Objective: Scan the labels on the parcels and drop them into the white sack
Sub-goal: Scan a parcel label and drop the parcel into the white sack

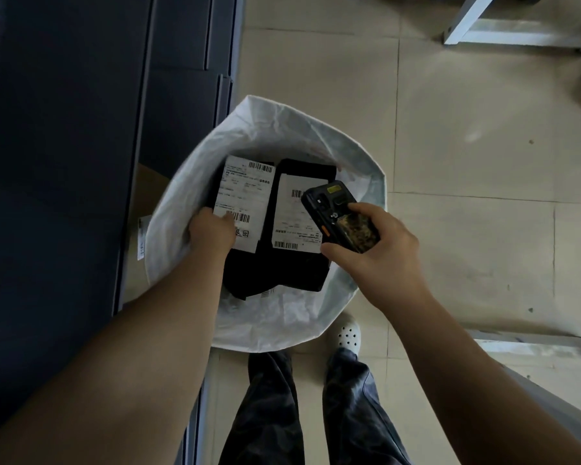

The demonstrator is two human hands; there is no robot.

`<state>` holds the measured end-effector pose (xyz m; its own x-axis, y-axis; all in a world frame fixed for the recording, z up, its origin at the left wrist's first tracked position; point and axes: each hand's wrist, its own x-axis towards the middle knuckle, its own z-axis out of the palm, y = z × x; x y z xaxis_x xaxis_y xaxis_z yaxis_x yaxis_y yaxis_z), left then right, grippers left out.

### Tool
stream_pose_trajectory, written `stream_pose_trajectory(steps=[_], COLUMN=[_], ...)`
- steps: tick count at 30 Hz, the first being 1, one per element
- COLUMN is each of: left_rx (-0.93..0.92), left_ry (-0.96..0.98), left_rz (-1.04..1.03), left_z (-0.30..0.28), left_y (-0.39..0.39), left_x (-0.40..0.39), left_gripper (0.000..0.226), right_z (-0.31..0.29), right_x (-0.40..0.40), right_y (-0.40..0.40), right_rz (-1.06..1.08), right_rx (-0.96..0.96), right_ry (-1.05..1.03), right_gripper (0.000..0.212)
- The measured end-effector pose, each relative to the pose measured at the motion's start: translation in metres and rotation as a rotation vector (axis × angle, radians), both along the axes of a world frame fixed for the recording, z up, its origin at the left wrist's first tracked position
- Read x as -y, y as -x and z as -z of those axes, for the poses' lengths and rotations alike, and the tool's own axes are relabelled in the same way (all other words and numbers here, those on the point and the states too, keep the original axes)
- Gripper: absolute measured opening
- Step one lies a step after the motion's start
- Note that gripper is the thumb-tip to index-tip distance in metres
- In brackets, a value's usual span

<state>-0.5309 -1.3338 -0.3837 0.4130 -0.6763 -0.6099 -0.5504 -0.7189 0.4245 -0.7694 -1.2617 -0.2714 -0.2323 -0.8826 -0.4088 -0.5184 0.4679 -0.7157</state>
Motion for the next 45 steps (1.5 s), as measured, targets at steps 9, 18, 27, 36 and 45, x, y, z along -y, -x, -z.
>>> stream_pose_trajectory(steps=[9, 18, 27, 36, 45], left_rx=[-0.035, -0.045, 0.080, 0.417, 0.661], left_ry=[0.088, 0.489, 0.758, 0.874, 0.902], left_rz=[0.307, 0.433, 0.149, -0.226, -0.553], left_z=[-0.069, -0.239, -0.421, -0.544, -0.581], left_y=[-0.005, -0.004, -0.005, -0.021, -0.018], left_x=[-0.020, -0.052, -0.162, -0.346, -0.565], left_gripper=[0.049, 0.039, 0.034, 0.033, 0.032], right_z=[-0.043, -0.164, -0.311, -0.420, -0.458], right_x=[0.012, 0.031, 0.004, -0.093, -0.269], right_y=[-0.007, -0.015, -0.035, -0.104, -0.179], right_rz=[-0.058, -0.300, -0.610, -0.958, -1.329], right_rx=[-0.019, -0.086, 0.048, 0.327, 0.555], right_ry=[0.031, 0.197, 0.467, 0.656, 0.635], right_gripper=[0.066, 0.064, 0.062, 0.057, 0.060])
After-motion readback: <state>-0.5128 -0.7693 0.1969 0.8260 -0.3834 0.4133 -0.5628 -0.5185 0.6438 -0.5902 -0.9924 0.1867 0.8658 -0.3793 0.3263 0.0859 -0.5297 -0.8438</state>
